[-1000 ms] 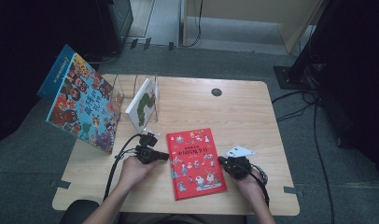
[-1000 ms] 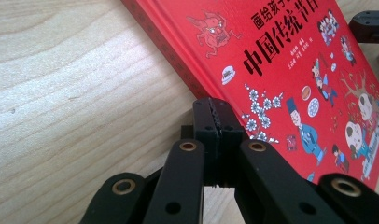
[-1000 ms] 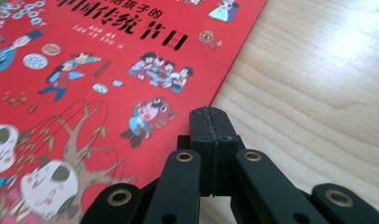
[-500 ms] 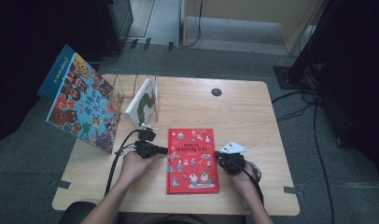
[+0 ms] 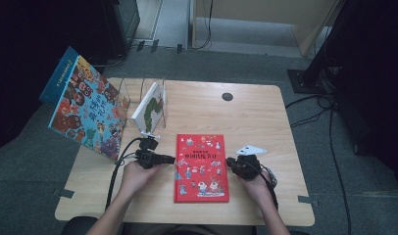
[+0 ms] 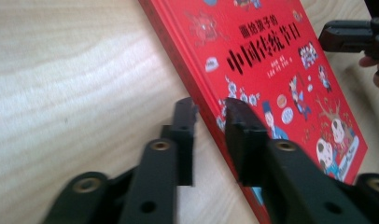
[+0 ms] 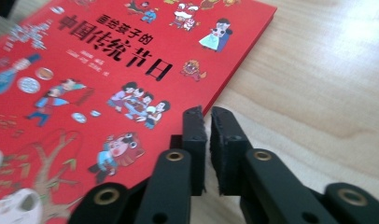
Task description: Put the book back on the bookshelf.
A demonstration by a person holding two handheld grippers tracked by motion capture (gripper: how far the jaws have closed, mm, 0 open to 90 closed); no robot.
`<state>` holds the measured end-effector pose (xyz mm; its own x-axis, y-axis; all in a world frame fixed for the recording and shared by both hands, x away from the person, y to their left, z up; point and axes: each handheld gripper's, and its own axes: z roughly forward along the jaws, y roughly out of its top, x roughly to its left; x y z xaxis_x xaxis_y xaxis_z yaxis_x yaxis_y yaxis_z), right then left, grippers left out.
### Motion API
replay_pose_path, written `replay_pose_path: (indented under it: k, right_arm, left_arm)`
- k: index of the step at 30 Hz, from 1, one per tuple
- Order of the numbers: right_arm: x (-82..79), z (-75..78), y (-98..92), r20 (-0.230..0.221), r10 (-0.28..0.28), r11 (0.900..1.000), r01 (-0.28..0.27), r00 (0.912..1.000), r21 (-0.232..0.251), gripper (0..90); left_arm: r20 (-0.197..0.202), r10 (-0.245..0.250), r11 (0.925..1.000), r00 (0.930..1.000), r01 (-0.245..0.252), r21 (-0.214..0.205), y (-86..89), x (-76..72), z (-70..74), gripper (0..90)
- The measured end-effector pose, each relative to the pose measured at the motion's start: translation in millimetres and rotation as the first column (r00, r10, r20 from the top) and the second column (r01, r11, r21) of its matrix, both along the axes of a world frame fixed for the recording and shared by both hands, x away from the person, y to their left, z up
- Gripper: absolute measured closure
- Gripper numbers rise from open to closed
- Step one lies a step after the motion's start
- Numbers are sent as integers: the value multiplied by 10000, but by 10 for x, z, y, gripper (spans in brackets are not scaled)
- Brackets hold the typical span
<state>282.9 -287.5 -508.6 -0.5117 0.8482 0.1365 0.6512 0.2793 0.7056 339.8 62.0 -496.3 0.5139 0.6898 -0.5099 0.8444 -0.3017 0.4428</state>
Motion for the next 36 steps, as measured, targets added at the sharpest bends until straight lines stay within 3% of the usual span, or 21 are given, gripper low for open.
replay_pose_path:
  k: [4, 9, 15, 18, 24, 28, 31, 36]
  right_arm:
    - [-9, 63, -24, -317, 48, 9987, -32, 9995, 503, 696]
    - [9, 93, 19, -800, -40, 9969, 102, 9968, 777, 538]
    - [37, 80, 41, -1243, -114, 9962, 219, 9922, 842, 513]
    - [48, 77, 70, -1559, 66, 9981, 31, 9878, 622, 499]
    - [105, 136, 147, -1730, 570, 9981, -522, 9833, 325, 528]
    - [152, 128, 185, -2147, 582, 9983, -585, 9749, 49, 500]
    - [161, 130, 181, -2167, 537, 9985, -548, 9748, 9, 528]
    - [155, 134, 158, -2320, 469, 9989, -467, 9716, 62, 538]
  left_arm:
    - [66, -126, 9999, 9999, 125, 96, -10, -64, 11, 635]
    - [-12, -189, 9998, 9998, 189, -28, -50, -107, 12, 609]
    - [-50, -302, 9995, 9995, 303, 8, -112, -127, 2, 592]
    - [-4, -379, 9992, 9993, 380, 126, -148, -137, -3, 572]
    - [-30, -445, 9988, 9990, 445, 188, -182, -141, -20, 567]
    - [65, -389, 9988, 9992, 387, 301, -200, -152, -23, 607]
    - [-48, -375, 9988, 9993, 376, 311, -177, -140, -23, 619]
    - [2, -157, 9991, 9999, 156, 394, -89, -125, 12, 754]
